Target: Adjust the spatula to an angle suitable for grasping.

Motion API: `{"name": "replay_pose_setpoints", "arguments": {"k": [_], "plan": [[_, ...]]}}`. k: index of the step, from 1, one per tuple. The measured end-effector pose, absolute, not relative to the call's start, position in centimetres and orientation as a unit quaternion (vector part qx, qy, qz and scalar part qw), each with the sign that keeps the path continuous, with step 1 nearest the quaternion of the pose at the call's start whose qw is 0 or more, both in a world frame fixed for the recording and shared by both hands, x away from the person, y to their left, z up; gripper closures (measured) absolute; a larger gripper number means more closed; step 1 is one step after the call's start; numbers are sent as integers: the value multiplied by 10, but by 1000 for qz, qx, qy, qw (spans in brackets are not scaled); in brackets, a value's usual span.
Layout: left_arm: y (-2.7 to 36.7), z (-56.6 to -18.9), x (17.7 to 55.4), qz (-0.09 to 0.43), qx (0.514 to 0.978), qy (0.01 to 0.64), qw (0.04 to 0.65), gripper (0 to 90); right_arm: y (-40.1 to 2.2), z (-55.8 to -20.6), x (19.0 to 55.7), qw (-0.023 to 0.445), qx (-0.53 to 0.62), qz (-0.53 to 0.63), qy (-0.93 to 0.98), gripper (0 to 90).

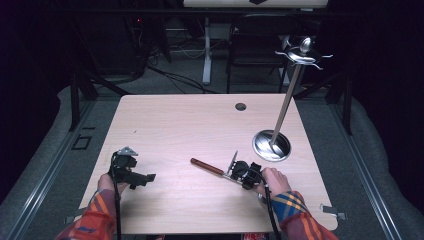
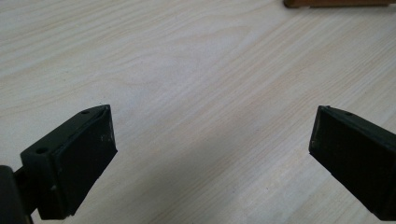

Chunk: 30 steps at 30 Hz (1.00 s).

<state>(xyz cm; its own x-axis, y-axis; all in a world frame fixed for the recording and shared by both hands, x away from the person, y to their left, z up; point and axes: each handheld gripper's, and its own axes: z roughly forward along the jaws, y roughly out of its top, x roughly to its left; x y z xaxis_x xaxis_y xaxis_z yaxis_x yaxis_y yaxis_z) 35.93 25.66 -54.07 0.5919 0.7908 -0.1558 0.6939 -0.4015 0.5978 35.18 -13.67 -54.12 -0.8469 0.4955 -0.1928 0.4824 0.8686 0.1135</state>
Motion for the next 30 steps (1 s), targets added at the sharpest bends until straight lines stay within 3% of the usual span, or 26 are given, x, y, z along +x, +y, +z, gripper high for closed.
{"name": "replay_pose_setpoints", "arguments": {"k": [27,30], "plan": [[257,-541,360,71,832,453,313,2,-201,-541,354,88,360,11,929,829],[257,-541,360,70,832,454,311,2,-204,-542,354,78,363,7,928,791]]}}
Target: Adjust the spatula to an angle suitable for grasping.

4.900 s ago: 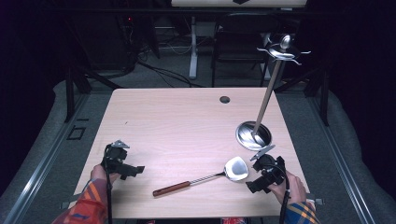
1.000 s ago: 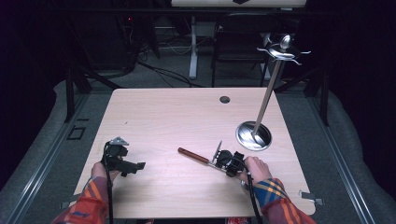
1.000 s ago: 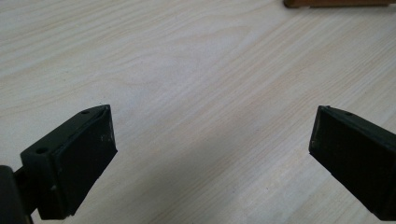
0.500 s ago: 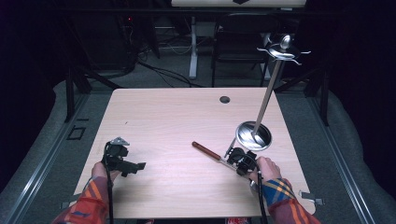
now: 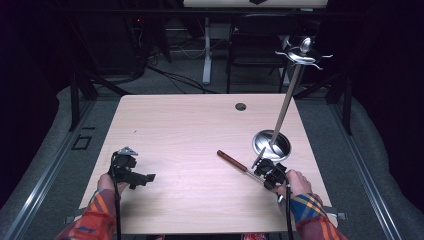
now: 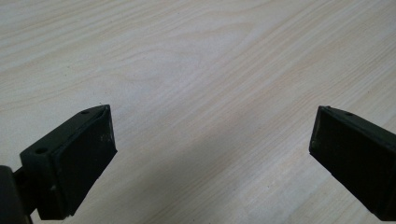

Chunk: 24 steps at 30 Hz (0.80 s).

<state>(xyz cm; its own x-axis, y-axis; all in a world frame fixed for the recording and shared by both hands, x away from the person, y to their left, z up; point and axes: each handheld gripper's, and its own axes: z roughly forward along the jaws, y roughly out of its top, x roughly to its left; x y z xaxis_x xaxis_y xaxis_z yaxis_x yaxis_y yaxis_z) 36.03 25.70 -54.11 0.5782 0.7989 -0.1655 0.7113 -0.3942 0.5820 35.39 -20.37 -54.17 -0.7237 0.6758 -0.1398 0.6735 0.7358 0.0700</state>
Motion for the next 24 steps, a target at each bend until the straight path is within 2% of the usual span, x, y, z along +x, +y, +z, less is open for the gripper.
{"name": "replay_pose_setpoints", "arguments": {"k": [2,7,10,12,13,14,18,24], "plan": [[257,-541,360,70,832,455,310,2,-203,-542,355,77,361,8,929,731],[259,-541,359,70,832,456,309,2,-198,-539,356,80,355,23,931,648],[263,-541,356,71,829,460,309,2,-190,-534,360,105,342,6,934,566],[266,-541,354,72,827,463,309,1,-188,-536,362,90,360,48,927,498],[266,-541,354,72,827,463,309,1,-188,-536,362,90,360,48,927,498],[268,-541,353,73,826,465,310,2,-187,-534,365,75,365,75,925,415],[271,-541,350,73,824,469,309,2,-185,-534,368,86,363,80,924,411],[279,-540,346,77,819,477,309,1,-179,-531,375,108,357,90,924,469]]}}
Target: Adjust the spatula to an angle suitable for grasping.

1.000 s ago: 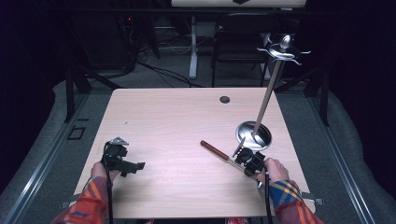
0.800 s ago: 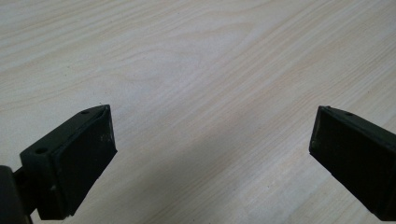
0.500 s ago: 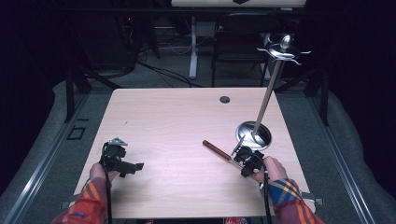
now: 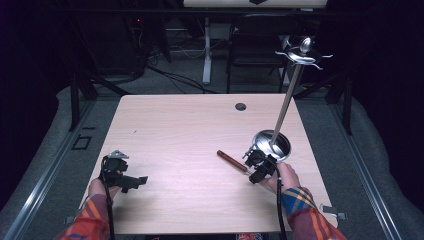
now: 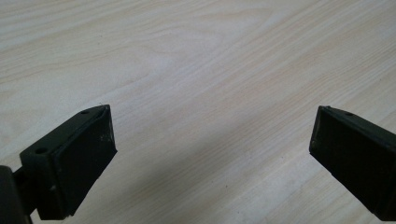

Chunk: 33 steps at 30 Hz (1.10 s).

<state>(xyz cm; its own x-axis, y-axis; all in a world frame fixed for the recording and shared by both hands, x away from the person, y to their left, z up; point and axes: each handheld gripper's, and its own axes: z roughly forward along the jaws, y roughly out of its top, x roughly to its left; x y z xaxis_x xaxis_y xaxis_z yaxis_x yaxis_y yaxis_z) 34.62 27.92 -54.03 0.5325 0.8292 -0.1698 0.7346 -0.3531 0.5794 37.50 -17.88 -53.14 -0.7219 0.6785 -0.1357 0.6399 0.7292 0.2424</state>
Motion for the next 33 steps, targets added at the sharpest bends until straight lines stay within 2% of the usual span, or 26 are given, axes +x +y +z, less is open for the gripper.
{"name": "replay_pose_setpoints", "arguments": {"k": [9,15,18,21,22,28,33], "plan": [[278,-540,343,74,824,470,308,1,-173,-535,379,125,348,81,925,504],[279,-539,339,79,821,472,309,1,-170,-535,379,114,336,90,931,596],[281,-539,339,82,818,477,310,3,-166,-537,382,111,332,96,932,670],[281,-539,339,82,819,477,309,4,-164,-539,382,113,328,89,933,685],[280,-538,339,83,822,472,308,4,-163,-540,383,115,328,83,934,721],[280,-538,338,82,820,475,308,4,-160,-543,385,122,320,67,937,799],[279,-539,338,81,822,473,306,4,-157,-547,385,128,312,66,939,832]]}}
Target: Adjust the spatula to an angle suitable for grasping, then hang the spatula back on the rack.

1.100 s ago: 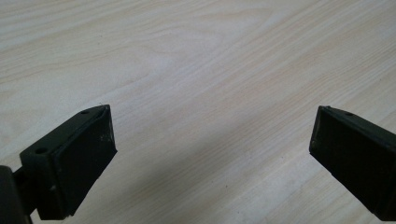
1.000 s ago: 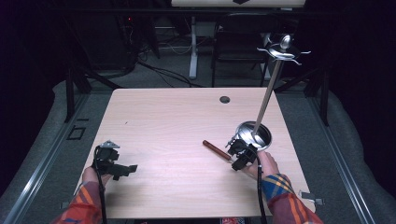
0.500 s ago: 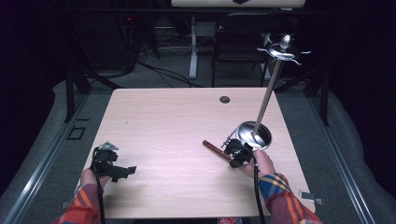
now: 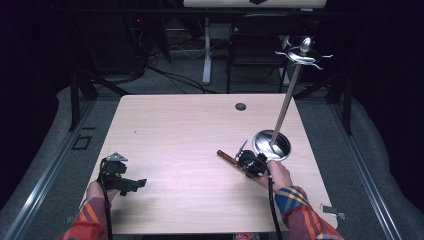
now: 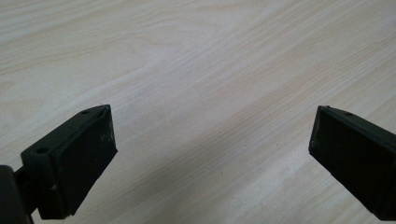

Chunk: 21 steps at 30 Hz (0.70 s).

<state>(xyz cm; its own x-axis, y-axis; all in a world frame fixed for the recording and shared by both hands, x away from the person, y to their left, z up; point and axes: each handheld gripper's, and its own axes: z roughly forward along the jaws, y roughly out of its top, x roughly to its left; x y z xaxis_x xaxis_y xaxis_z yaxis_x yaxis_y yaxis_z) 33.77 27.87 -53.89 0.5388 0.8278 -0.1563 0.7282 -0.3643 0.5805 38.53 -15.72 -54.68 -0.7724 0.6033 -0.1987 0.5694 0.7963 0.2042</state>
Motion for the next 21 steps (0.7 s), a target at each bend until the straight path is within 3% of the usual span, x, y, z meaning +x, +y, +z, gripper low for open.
{"name": "replay_pose_setpoints", "arguments": {"k": [14,21], "plan": [[274,-543,342,69,829,468,298,5,-165,-529,377,143,312,113,932,841],[270,-540,340,70,832,463,298,5,-174,-508,365,177,323,150,918,840]]}}
